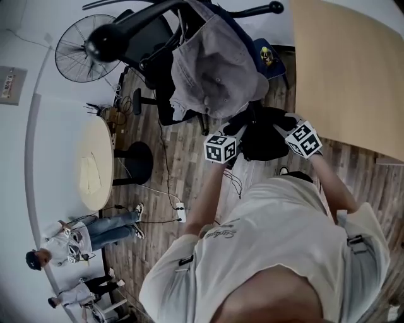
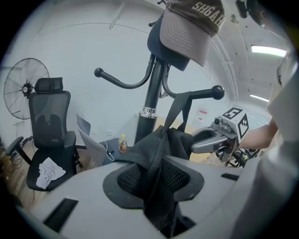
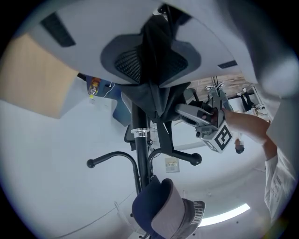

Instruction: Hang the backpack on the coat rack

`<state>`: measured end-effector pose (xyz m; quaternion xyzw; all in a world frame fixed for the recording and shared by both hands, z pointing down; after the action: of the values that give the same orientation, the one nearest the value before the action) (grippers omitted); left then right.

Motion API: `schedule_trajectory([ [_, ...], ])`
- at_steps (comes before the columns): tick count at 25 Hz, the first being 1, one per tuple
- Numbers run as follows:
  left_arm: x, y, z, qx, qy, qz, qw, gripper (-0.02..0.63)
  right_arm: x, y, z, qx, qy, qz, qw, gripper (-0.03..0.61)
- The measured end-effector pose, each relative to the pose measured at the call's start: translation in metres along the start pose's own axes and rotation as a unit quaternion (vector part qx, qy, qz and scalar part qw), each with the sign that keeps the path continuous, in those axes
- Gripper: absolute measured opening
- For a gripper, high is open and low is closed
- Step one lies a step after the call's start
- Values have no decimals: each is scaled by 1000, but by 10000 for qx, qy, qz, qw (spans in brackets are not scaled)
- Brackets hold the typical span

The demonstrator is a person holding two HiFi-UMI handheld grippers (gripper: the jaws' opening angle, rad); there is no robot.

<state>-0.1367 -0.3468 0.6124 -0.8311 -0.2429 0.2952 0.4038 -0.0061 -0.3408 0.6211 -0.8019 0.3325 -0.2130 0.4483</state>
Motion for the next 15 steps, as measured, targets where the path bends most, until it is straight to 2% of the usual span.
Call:
schedule_trajectory([
  [4, 8, -1, 31, 205, 143, 85, 9997, 115, -3, 4, 38, 69, -489, -218, 9985, 57],
  [9, 17, -8, 70, 294, 296, -28, 9991, 55, -30, 17, 73, 458, -806, -584, 9940, -2],
  [15, 51, -7, 108, 615, 153, -242, 9977, 28, -78, 19, 102, 644, -869, -636, 9921, -5],
])
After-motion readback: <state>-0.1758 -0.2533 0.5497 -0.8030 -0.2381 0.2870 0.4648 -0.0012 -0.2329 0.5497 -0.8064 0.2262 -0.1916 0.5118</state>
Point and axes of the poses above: the fingertips, and each gripper's own axes: z backward along the fingers, x to its right, y out of its top, the point moved 1 cm from there along z, backward along the fingers, and after that the axes turned 8 degrees about -y, right-handed, at the moved point
